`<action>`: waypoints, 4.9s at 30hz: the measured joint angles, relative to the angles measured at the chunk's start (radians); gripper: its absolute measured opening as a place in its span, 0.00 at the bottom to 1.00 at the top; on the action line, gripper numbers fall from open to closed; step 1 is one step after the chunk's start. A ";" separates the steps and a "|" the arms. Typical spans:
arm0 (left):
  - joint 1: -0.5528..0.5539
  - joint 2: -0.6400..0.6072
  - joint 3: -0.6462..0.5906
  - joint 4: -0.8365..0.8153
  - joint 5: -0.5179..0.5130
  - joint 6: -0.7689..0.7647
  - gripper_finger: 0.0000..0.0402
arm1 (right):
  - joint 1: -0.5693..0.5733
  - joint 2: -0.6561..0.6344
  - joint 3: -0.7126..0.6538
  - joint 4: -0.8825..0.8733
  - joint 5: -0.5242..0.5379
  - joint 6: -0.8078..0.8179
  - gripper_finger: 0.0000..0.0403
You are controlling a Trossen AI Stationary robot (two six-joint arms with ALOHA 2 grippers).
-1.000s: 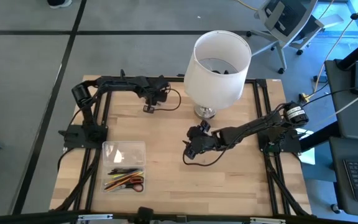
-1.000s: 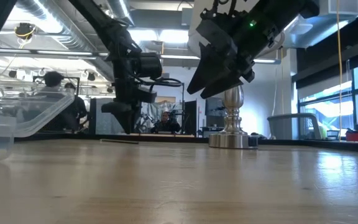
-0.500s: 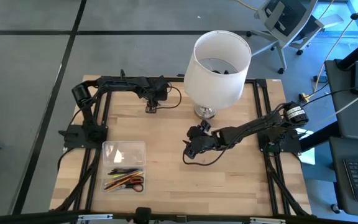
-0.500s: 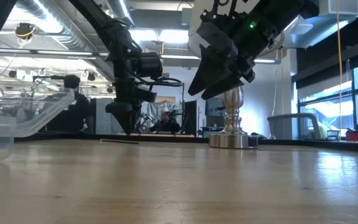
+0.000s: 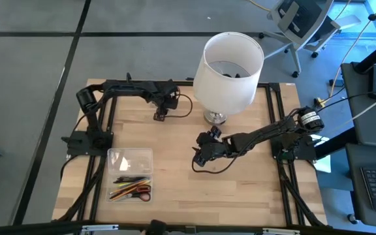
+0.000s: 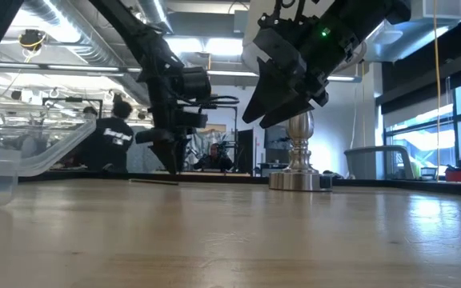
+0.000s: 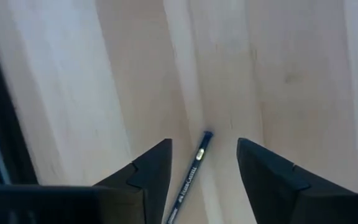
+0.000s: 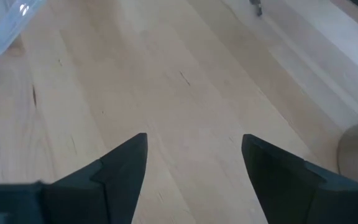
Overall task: Pick & place school supplies into a supply box
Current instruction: Put the black pencil into the transparent supply box
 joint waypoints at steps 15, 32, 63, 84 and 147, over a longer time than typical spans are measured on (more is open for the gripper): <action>0.024 0.101 0.005 -0.024 -0.010 0.023 0.33 | 0.000 0.000 0.000 -0.005 -0.001 0.001 0.66; -0.014 0.104 0.002 -0.038 0.047 -0.107 0.02 | 0.031 -0.013 0.001 -0.062 0.000 0.106 0.66; -0.554 0.115 -0.004 0.287 0.100 -0.670 0.02 | 0.280 -0.333 -0.598 0.467 0.039 0.229 0.66; -0.671 0.113 -0.003 0.438 0.068 -0.800 0.01 | 0.233 -0.057 -0.596 0.856 0.077 0.043 0.66; -1.191 -0.296 -0.152 -0.114 -0.071 -1.910 0.01 | 0.179 -0.023 -0.593 0.833 0.051 0.046 0.66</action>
